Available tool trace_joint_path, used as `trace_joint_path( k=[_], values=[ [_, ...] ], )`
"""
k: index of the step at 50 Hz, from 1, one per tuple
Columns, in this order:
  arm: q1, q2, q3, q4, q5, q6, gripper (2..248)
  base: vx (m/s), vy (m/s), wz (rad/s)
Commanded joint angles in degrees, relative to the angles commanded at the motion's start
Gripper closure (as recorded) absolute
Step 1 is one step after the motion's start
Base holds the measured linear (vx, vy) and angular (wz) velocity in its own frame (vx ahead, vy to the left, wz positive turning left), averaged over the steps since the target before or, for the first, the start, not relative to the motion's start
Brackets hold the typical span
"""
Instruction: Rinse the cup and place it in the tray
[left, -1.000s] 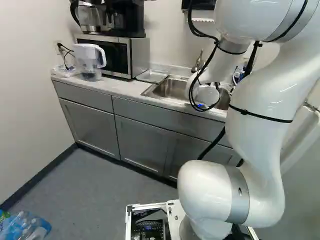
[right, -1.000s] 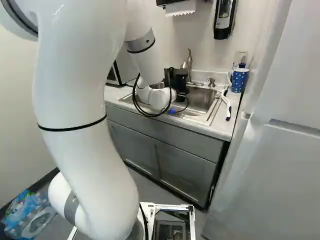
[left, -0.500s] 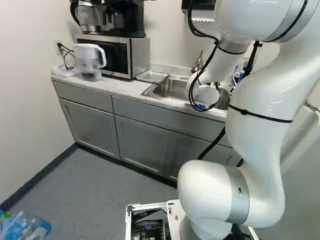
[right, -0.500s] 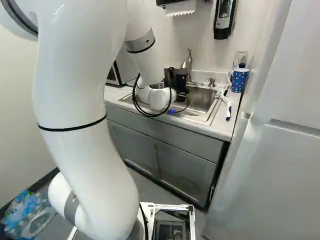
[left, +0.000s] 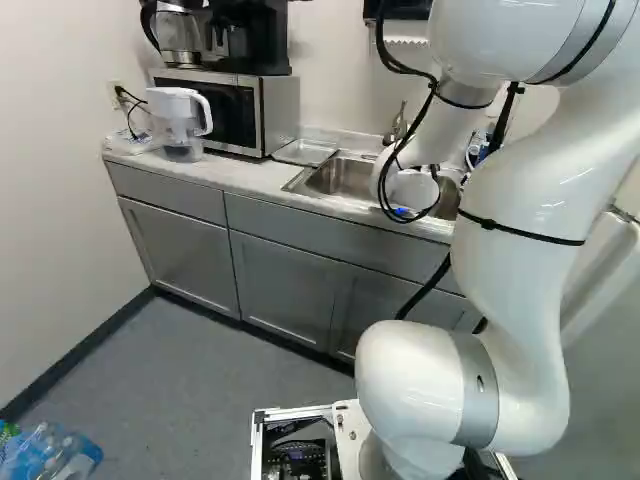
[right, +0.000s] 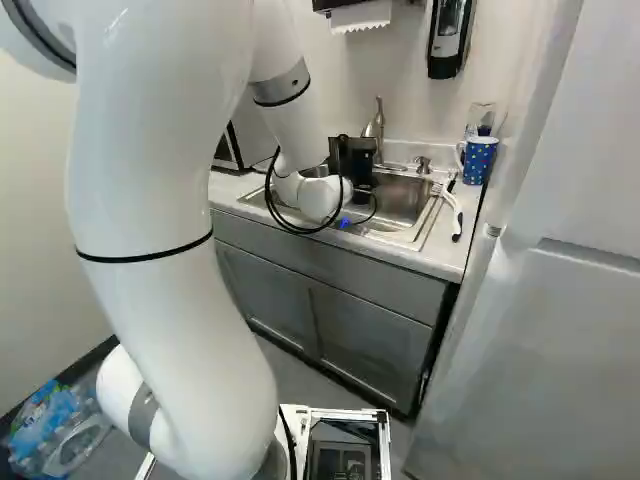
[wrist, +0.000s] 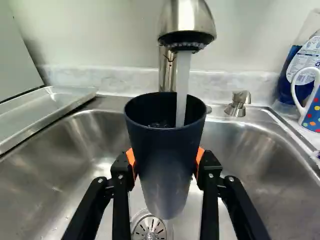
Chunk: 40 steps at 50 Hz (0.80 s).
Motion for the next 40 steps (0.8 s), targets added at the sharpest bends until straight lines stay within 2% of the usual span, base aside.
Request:
trace_joint_path(
  k=[40],
  values=[
    [0.0, 0.0, 0.0, 0.0, 0.0, 0.0, 125, 0.0, 0.0, 0.0]
  ],
)
